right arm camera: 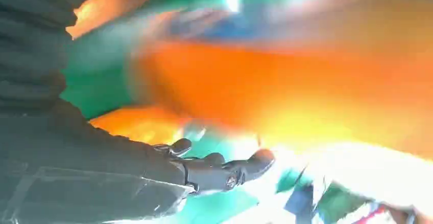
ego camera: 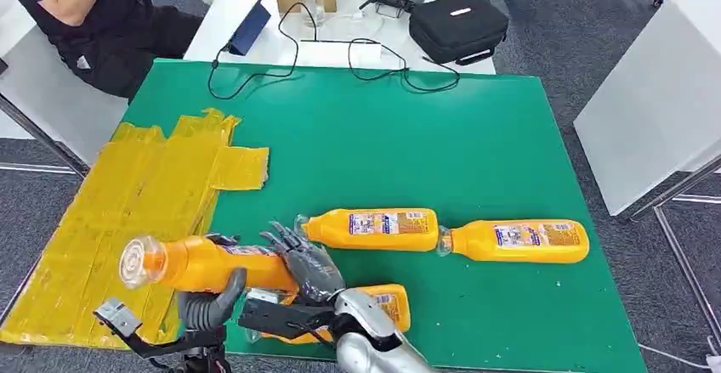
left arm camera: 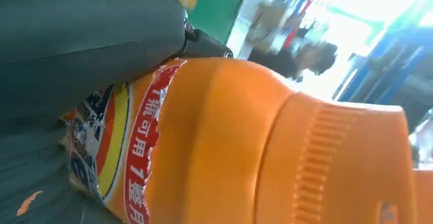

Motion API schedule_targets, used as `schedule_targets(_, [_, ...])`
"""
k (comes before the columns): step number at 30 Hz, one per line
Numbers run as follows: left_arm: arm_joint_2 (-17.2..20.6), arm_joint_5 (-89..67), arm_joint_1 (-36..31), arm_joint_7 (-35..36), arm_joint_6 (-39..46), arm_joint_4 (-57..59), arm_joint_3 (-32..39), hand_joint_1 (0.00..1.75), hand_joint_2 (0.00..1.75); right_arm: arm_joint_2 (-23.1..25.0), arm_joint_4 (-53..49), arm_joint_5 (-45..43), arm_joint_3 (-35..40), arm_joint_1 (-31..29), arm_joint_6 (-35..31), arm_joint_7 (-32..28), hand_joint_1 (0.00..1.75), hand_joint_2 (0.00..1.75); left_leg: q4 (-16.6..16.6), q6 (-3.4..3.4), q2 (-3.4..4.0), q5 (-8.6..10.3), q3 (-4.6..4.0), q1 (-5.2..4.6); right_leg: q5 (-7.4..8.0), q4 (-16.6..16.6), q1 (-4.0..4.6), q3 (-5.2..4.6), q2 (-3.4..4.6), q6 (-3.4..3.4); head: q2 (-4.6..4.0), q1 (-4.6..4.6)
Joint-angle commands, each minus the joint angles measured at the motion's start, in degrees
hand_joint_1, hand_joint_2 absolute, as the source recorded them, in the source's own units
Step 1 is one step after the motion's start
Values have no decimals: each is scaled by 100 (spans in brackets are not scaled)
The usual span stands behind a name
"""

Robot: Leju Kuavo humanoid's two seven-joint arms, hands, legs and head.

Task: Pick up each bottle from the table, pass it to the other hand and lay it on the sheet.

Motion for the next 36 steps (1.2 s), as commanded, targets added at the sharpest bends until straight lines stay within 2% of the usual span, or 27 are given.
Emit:
schedule_targets(1, [-20, -367, 69, -123, 262, -259, 475, 175, 175, -616, -1631, 198, -626, 774, 50, 113, 0, 0, 0, -9, -11, -7, 11, 5, -7, -2, 6, 13, -15, -9, 0, -4])
schedule_targets(7, [-40, -386, 57, -117, 259, -238, 465, 175, 175, -577, -1552, 203, -635, 749, 64, 106, 0, 0, 6, -19, -7, -19, 32, 8, -16, 4, 10, 31, -14, -18, 0, -2])
schedule_targets(8, [-40, -386, 57, -117, 259, -238, 465, 175, 175, -577, -1552, 203, -635, 749, 64, 106, 0, 0, -1, -11, -6, -5, 9, 4, -4, -3, 5, 8, -9, -9, 0, -2])
schedule_targets(14, [-40, -386, 57, -117, 259, -238, 465, 175, 175, -577, -1552, 203, -635, 749, 64, 106, 0, 0, -2, -12, -5, -2, 10, 4, -3, -3, 5, 9, -8, -8, 0, -2])
schedule_targets(19, [-106, -1939, 151, -291, 1855, -728, 1015, 175, 175, -869, -2426, 281, -940, 1213, -68, -59, 0, 0, 4, -17, -11, -14, 26, 8, -15, 1, 9, 28, -17, -14, 0, -2])
schedule_targets(20, [-98, -2474, 172, -291, 2524, -843, 1093, 175, 175, -922, -2635, 292, -1004, 1332, -64, -110, 0, 0, 3, -14, -12, -8, 15, 7, -10, 0, 8, 17, -16, -10, 0, -2])
schedule_targets(21, [-70, -2636, 187, -291, 2796, -885, 1144, 175, 175, -952, -2755, 303, -1030, 1403, -59, -137, 0, 0, 15, -20, -18, -23, 28, 12, -24, 8, 14, 33, -25, -16, 0, 0])
schedule_targets(22, [10, -3164, 214, -291, 3483, -935, 1191, 175, 175, -999, -2924, 283, -1032, 1486, 1, -199, 0, 0, 19, -24, -18, -32, 42, 12, -33, 14, 15, 46, -27, -21, 0, -2])
schedule_targets(23, [103, -3691, 226, -291, 4158, -818, 1187, 175, 175, -1028, -3098, 241, -1046, 1573, 78, -257, 0, 0, 0, -11, -8, -1, 2, 5, -3, -2, 6, 3, -11, -7, 0, -2])
schedule_targets(24, [131, -4455, 196, -291, 4833, -591, 1305, 175, 175, -1048, -3242, 281, -1039, 1651, 156, -292, 0, 0, 5, -19, -12, -16, 26, 8, -19, 3, 9, 27, -18, -16, 0, 0])
schedule_targets(25, [-93, -5164, 119, -291, 4854, -609, 1749, 175, 175, -1077, -3330, 303, -998, 1683, 258, -315, 0, 0, -3, -14, -6, -6, 13, 2, -8, -1, 3, 12, -10, -10, 0, -2])
schedule_targets(27, [-479, -6612, -93, -291, 4854, -750, 2529, 175, 175, -1131, -3457, 272, -910, 1726, 521, -348, 0, 0, 3, -23, -4, -22, 40, 7, -21, 4, 9, 38, -11, -19, 0, -2])
schedule_targets(28, [-646, -7383, -204, -291, 4854, -743, 2956, 175, 175, -1166, -3497, 282, -859, 1733, 663, -352, 0, 175, 6, -22, -6, -19, 28, 9, -17, 3, 11, 29, -12, -17, 0, -2])
schedule_targets(29, [-852, -9196, -477, -291, 4854, -140, 3722, 175, 175, -1616, -3723, 998, -491, 1727, 1672, 32, 0, 175, 7, -20, -7, -14, 18, 9, -12, 3, 11, 18, -12, -15, 0, -2])
schedule_targets(32, [-743, -9379, -588, -291, 4854, -27, 3812, 175, 175, -1996, -4064, 1103, -486, 1964, 1851, -30, 0, 175, -9, -16, -2, -6, 25, 4, -8, -10, 4, 23, -4, -15, 0, -4])
schedule_targets(33, [-759, -9362, -589, -291, 4854, -29, 3790, 175, 175, -2049, -4119, 1095, -517, 1966, 1927, -39, 0, 175, -5, -22, -5, -16, 44, 5, -20, -7, 6, 41, -10, -26, 0, -2])
schedule_targets(36, [-804, -9391, -585, -291, 4854, -141, 3725, 175, 175, -2134, -4191, 1198, -658, 1919, 2130, -15, 0, 175, -4, -16, -10, -6, 17, 0, -12, -5, 1, 15, -13, -18, 0, -4])
